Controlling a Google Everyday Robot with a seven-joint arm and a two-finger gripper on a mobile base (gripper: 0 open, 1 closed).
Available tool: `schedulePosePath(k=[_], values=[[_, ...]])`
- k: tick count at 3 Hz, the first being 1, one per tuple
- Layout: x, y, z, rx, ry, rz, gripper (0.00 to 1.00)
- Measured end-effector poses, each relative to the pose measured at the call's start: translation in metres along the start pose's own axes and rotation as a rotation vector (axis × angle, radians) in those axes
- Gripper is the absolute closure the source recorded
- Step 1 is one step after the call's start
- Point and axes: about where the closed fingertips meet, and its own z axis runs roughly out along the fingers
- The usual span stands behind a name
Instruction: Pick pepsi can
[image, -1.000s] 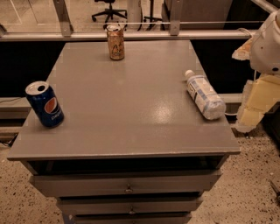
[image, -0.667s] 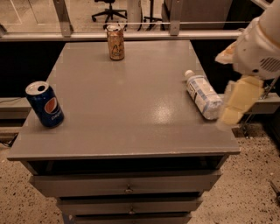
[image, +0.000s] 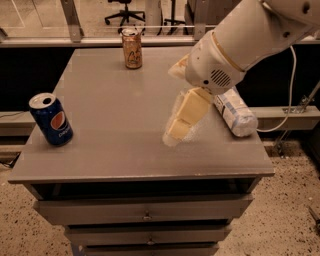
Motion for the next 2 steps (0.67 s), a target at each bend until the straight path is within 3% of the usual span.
schedulePosePath(k=[2], values=[[-0.0045,-0.0017,0.0056,0.002,-0.031,0.002,0.0]])
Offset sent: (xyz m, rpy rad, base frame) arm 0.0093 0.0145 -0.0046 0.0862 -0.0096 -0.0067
